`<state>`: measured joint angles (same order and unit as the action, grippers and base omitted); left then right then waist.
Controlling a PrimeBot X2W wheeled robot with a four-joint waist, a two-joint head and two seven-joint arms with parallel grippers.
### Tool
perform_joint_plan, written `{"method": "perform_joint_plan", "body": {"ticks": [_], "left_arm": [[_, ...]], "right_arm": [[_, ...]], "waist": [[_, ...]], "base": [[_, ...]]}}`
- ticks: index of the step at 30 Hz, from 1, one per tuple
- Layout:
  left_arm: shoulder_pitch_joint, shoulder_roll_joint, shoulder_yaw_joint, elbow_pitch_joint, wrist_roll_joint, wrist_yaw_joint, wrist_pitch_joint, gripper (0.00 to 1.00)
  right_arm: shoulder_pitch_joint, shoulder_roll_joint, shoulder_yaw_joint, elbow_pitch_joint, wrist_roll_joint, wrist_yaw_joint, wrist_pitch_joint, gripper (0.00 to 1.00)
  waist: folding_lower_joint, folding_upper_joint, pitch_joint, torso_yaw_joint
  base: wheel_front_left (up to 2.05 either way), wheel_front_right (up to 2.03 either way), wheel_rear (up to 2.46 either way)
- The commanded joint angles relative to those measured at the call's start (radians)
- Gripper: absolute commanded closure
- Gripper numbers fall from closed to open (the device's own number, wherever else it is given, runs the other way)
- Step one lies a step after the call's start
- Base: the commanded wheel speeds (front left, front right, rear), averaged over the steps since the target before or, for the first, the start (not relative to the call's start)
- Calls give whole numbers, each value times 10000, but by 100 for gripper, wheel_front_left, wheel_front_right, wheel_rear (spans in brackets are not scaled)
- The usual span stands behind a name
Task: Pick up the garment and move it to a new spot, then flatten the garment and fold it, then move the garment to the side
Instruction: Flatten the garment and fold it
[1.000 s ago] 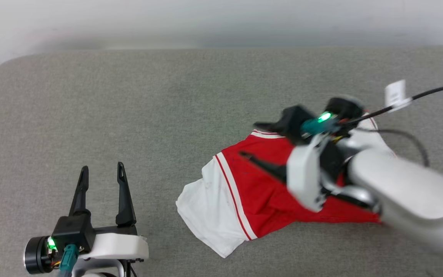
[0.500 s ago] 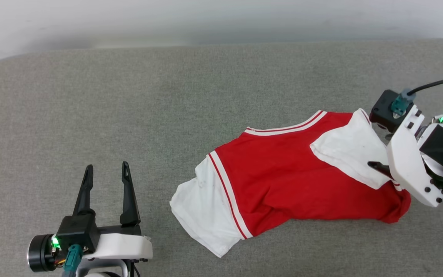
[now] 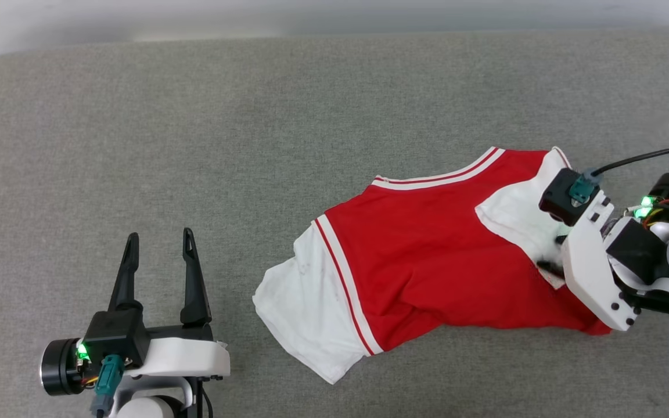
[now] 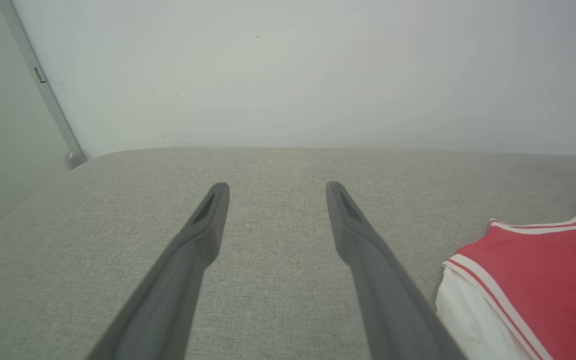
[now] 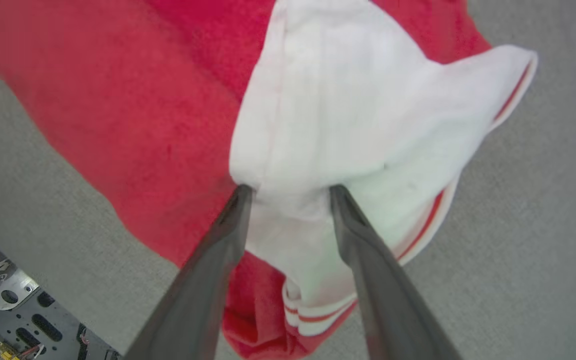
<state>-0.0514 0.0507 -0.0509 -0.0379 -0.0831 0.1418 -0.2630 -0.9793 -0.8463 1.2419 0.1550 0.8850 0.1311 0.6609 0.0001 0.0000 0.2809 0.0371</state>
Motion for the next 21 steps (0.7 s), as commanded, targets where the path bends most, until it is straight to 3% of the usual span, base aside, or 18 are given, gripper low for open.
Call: {"method": "perform_joint_plan", "body": {"ticks": [1, 4, 5, 11, 15, 21], "left_arm": [[-15, -9, 21, 34, 43, -12, -25, 0], [99, -7, 21, 40, -7, -12, -25, 0], [218, -7, -5, 17, -68, 39, -25, 0], [437, -6, -64, -63, -111, 121, -25, 0], [487, -7, -104, -121, -147, 137, -25, 0], [438, -7, -169, -80, -163, 125, -25, 0]], "right_arm": [[-45, -18, -115, -103, 143, -7, -395, 100], [156, -188, -513, -413, 592, -7, -1054, 100], [415, -531, -1166, -709, 979, -7, -1806, 100], [1615, -1153, -3096, -474, 2066, -7, -3452, 100], [2775, -1270, -4213, 385, 2799, -7, -4284, 100], [4425, -757, -5222, 2865, 3594, -7, -5007, 100]], "waist": [[-1, 0, -128, -61], [-1, 0, -321, -141], [-1, 0, -487, -209], [-1, 0, -655, -307], [-1, 0, -630, -328], [-1, 0, -490, -311]], "base": [[0, 0, 0], [0, 0, 0], [0, 0, 0], [0, 0, 0], [0, 0, 0], [0, 0, 0]]}}
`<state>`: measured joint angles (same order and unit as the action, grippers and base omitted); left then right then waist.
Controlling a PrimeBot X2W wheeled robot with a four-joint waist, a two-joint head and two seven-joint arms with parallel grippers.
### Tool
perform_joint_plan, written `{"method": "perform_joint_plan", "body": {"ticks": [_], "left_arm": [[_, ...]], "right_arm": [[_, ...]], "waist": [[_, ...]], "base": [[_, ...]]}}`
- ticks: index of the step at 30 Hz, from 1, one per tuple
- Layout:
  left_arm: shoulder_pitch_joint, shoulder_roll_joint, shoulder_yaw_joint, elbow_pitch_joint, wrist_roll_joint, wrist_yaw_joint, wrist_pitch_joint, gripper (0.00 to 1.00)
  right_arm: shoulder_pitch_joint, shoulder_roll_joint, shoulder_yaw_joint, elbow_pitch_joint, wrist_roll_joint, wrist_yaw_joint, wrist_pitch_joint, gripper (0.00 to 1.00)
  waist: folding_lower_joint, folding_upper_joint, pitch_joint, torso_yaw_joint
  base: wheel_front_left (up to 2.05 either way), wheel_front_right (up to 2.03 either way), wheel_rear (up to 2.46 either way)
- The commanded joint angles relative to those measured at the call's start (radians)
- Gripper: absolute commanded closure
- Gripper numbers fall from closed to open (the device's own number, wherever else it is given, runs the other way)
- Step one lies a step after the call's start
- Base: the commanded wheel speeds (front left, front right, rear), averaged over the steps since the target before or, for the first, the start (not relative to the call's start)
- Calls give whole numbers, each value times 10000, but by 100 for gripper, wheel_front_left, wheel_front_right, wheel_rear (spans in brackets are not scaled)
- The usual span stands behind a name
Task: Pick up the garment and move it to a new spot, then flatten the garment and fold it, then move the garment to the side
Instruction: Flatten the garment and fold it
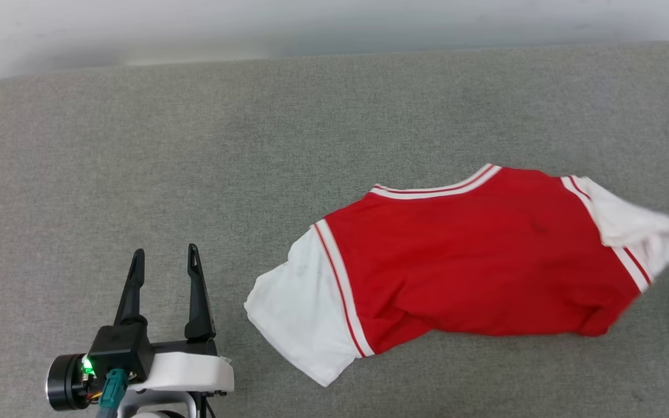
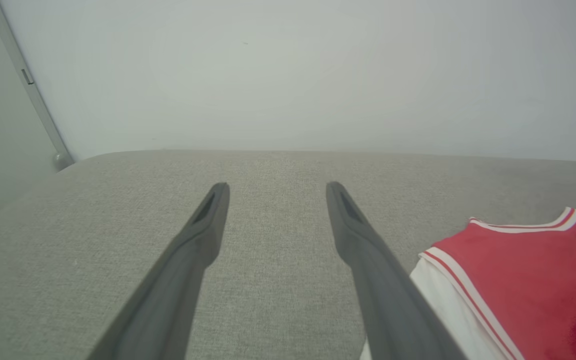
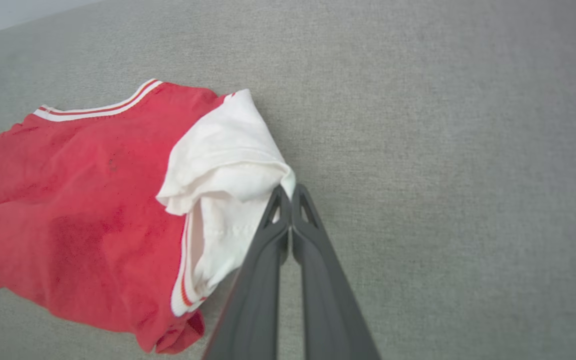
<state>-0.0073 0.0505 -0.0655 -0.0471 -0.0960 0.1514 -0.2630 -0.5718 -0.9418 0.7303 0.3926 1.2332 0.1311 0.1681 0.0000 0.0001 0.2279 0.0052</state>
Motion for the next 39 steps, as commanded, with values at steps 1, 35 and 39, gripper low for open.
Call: {"method": "perform_joint_plan", "body": {"ticks": [1, 35, 39], "left_arm": [[-38, -4, -43, 30, -19, 12, -25, 0], [-2345, 1673, 32, 1246, 556, -1957, 602, 0], [-3341, 2095, -487, 1617, 257, -2538, 1948, 0]], "right_arm": [[548, 305, -159, 938, 69, -7, -170, 100], [3212, 3533, -6822, -1028, -6843, -7, -4325, 0], [4103, 4962, -8003, -2350, -8383, -7, -4329, 0]], "waist": [[0, -1, 66, 23], [0, -1, -965, -363], [0, -1, -853, -345]], "base": [[0, 0, 0], [0, 0, 0], [0, 0, 0]]}}
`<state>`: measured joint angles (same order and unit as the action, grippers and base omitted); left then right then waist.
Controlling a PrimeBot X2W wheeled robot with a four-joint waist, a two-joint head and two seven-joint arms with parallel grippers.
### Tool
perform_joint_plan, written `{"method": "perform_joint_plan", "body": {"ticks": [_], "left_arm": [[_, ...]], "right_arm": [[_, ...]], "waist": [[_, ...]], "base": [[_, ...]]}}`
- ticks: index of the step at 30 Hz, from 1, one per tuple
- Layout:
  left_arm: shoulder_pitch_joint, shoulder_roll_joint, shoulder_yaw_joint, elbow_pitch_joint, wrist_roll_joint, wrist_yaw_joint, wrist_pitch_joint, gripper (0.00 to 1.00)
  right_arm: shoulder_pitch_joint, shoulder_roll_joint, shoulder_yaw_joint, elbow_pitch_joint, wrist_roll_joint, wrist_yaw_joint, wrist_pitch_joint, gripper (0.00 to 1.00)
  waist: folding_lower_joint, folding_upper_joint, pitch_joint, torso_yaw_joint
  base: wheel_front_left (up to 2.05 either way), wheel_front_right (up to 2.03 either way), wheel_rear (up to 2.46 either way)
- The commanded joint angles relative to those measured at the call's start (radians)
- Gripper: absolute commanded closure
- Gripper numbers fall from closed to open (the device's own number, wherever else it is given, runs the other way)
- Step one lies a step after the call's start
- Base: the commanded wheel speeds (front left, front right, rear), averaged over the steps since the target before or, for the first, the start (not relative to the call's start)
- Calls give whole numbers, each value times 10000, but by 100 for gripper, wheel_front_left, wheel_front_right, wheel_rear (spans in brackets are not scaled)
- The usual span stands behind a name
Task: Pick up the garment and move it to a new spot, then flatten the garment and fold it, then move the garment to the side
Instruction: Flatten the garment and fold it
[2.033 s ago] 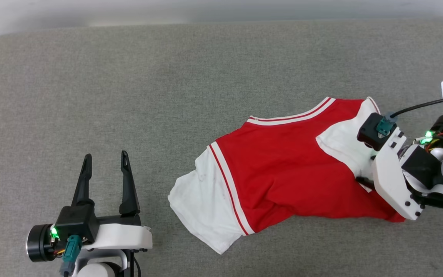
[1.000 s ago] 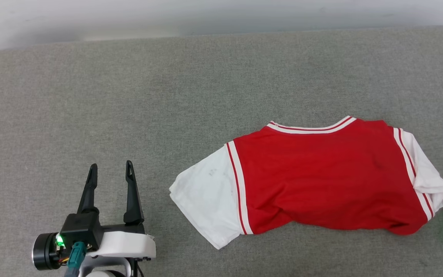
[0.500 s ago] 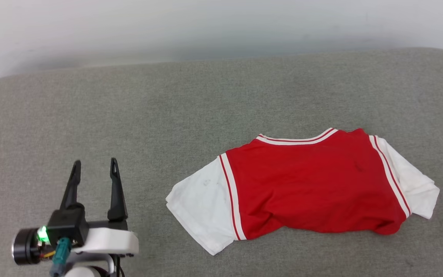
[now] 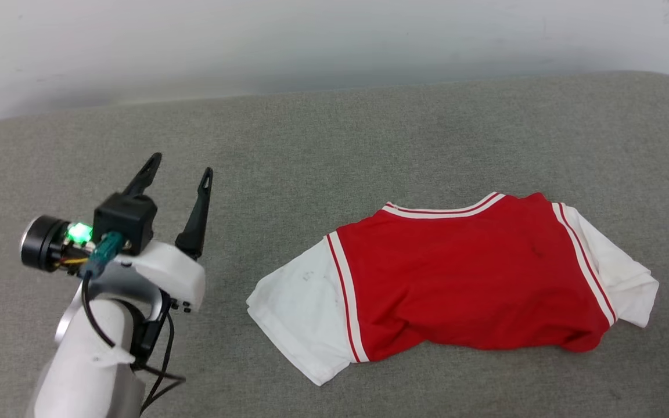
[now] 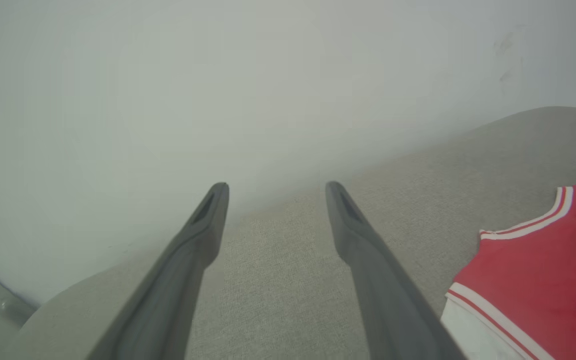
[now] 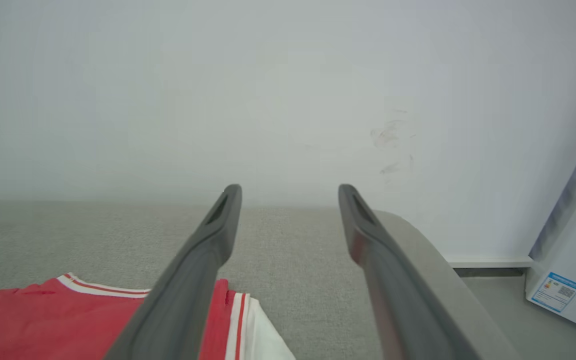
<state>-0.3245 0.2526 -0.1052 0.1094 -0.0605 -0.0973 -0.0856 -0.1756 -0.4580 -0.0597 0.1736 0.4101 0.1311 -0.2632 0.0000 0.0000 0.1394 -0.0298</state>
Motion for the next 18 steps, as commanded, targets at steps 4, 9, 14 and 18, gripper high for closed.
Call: {"method": "perform_joint_plan", "body": {"ticks": [4, 9, 14, 18], "left_arm": [[-1054, 531, -909, 349, -983, -300, 1922, 0], [-2236, 1722, -3009, 159, -3079, -311, 4534, 0], [-3368, 2871, -4949, -199, -5155, -315, 7014, 0], [-4041, 3430, -6185, -284, -6255, -317, 8307, 0]], "right_arm": [[790, 1091, -448, -1126, -1033, -7, 64, 0], [1195, 1637, -442, -1931, -1611, -7, 333, 0], [1163, 1791, -351, -2269, -1851, -7, 458, 0], [981, 1834, -257, -2344, -1888, -7, 468, 0]], "waist": [[0, 0, 179, 7], [0, 0, 442, -37], [0, 0, 750, -110], [0, 0, 1000, -217]], "base": [[0, 0, 0], [0, 0, 0], [0, 0, 0], [0, 0, 0]]}}
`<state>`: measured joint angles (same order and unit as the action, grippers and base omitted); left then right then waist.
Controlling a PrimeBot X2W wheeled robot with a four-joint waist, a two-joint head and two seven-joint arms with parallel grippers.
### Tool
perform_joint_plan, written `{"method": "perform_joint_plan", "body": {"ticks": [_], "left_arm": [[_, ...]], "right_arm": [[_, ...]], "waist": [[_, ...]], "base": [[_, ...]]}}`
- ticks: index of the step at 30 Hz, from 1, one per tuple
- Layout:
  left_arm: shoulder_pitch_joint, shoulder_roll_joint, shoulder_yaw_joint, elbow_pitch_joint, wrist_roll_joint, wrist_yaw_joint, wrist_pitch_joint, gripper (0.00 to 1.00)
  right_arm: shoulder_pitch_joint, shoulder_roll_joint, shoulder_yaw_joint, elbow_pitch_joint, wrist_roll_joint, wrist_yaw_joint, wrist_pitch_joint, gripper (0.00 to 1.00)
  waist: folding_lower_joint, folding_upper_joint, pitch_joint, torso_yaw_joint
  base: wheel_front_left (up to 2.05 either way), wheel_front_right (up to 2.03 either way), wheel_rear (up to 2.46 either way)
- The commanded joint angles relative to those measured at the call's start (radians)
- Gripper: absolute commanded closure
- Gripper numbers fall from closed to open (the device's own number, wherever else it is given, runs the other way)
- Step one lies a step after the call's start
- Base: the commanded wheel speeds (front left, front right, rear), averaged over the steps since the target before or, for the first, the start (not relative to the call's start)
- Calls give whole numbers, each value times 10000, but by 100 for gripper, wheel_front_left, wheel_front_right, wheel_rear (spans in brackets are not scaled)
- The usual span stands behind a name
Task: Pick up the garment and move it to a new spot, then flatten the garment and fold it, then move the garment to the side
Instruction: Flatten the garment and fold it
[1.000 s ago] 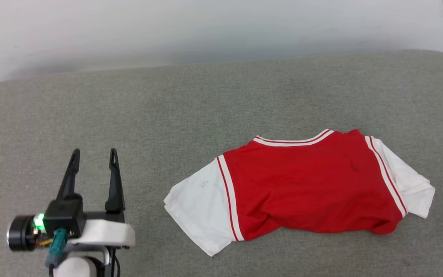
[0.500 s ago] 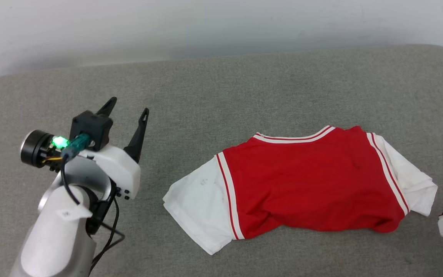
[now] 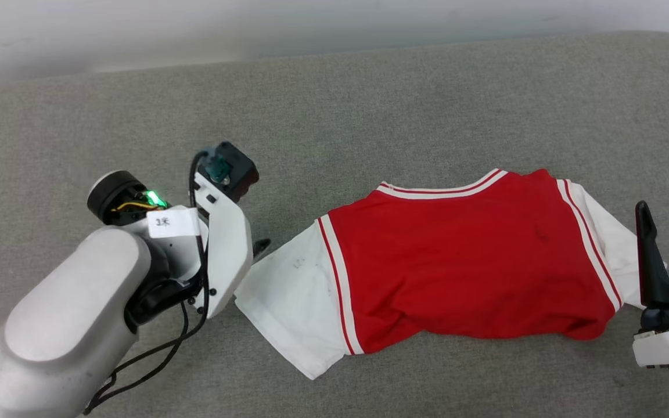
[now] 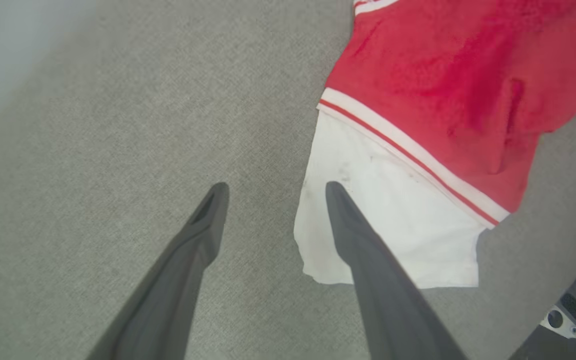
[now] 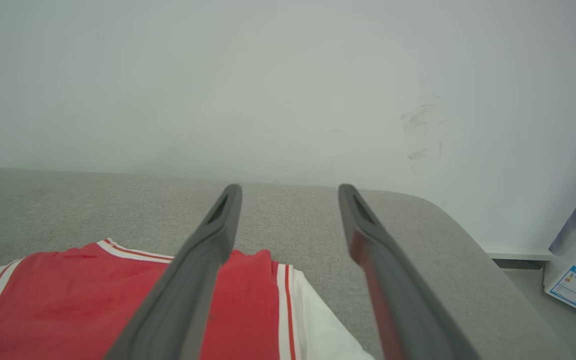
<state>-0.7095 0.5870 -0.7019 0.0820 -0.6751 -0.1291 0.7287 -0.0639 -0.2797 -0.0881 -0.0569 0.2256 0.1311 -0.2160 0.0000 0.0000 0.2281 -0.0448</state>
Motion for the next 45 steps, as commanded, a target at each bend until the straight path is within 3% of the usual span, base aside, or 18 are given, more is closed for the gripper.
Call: {"method": "perform_joint_plan", "body": {"ticks": [1, 6, 13, 14, 15, 21, 30, 34, 35, 39, 43, 45], "left_arm": [[-307, 199, -508, 49, -304, 2, 394, 0], [-702, 563, -1962, 532, -1111, 1, 1142, 0], [-821, 636, -3654, 1387, -1523, -2, 1114, 0], [-827, 633, -3835, 1520, -1564, -2, 1082, 5], [-871, 659, -4023, 1595, -1555, -2, 1042, 100], [-1333, 1021, -4131, 1700, -1628, 1, -118, 100], [-1421, 1723, -3386, 1532, -1940, 263, -1076, 100], [-1490, 2075, -3114, 1286, -2046, 451, -1237, 100], [-1547, 2194, -2993, 1149, -2081, 541, -1271, 100], [-1741, 2280, -2831, 870, -2075, 633, -1325, 100], [-2012, 2225, -2715, 661, -1979, 683, -1361, 100], [-2089, 2203, -2698, 620, -1961, 694, -1372, 100]], "right_arm": [[-176, 47, 55, -34, -46, -7, -1, 0], [-403, 39, 245, 35, -119, -7, -45, 0], [-703, 42, 450, 227, -193, -7, -89, 0], [-743, 13, 451, 279, -184, -7, -97, 0], [-795, -38, 444, 312, -202, -7, -100, 0], [-1160, -611, 81, 282, -320, -7, 9, 0], [-2139, -2303, 167, -205, 299, -7, 1261, 0], [-2863, -3622, 1261, -322, 1352, -7, 3244, 0], [-3349, -4420, 2151, -391, 2170, -7, 4567, 0], [-4467, -5726, 3836, -211, 4037, -7, 7502, 0], [-5661, -6170, 4958, 318, 5372, -7, 10024, 0], [-5928, -6172, 5190, 524, 5603, -7, 10500, 0]], "waist": [[0, 0, 183, -94], [0, 0, 545, -293], [0, 0, 855, -490], [0, 0, 854, -492], [0, 0, 837, -486], [0, 0, 488, -270], [0, 0, 182, 100], [0, 0, 287, 208], [0, 0, 406, 251], [0, 0, 724, 362], [0, 0, 1122, 503], [0, 0, 1222, 538]], "base": [[0, 0, 0], [0, 0, 0], [0, 0, 0], [0, 0, 0], [0, 0, 0], [0, 0, 0], [0, 0, 0], [0, 0, 0], [0, 0, 0], [0, 0, 0], [0, 0, 0], [0, 0, 0]]}}
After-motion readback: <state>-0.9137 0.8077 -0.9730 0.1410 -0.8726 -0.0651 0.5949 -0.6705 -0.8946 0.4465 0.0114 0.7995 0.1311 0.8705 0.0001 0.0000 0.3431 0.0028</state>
